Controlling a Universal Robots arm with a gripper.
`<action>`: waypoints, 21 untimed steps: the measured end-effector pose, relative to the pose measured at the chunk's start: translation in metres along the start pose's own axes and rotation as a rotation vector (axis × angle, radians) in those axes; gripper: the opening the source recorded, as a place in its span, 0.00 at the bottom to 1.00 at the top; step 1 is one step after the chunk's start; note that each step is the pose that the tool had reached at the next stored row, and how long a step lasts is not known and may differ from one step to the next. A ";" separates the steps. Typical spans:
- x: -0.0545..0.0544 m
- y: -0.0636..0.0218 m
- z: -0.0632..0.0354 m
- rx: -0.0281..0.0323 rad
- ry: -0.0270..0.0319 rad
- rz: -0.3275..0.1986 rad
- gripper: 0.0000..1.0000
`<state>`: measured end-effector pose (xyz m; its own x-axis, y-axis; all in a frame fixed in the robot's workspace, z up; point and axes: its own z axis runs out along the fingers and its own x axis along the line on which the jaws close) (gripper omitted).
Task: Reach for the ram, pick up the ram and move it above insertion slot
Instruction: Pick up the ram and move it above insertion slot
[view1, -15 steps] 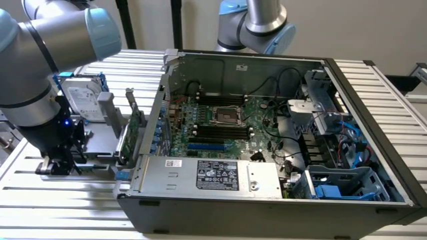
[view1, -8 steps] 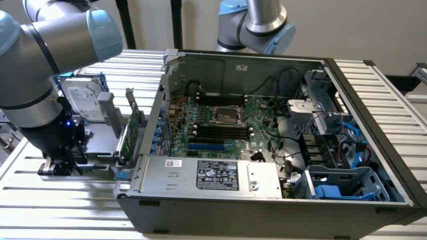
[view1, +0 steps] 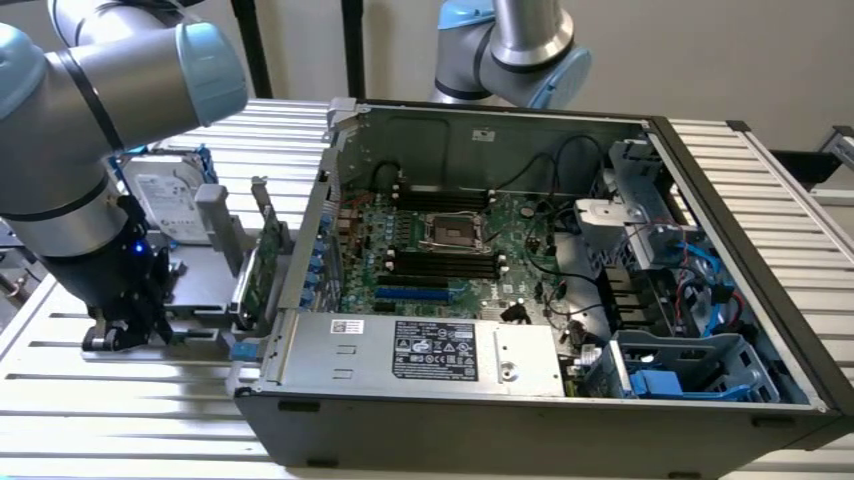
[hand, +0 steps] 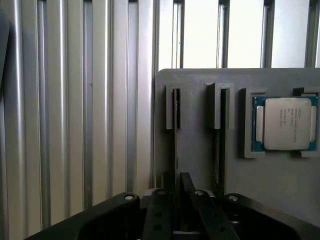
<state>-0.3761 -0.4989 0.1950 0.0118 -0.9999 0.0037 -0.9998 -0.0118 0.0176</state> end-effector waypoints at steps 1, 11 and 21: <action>0.000 -0.0001 0.0000 -0.0015 0.0000 0.000 0.16; 0.000 -0.0008 0.0001 -0.0090 -0.0001 0.000 0.14; 0.000 -0.0008 0.0000 -0.0088 0.0002 -0.020 0.14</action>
<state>-0.3753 -0.4989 0.1950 0.0323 -0.9995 0.0035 -0.9991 -0.0322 0.0266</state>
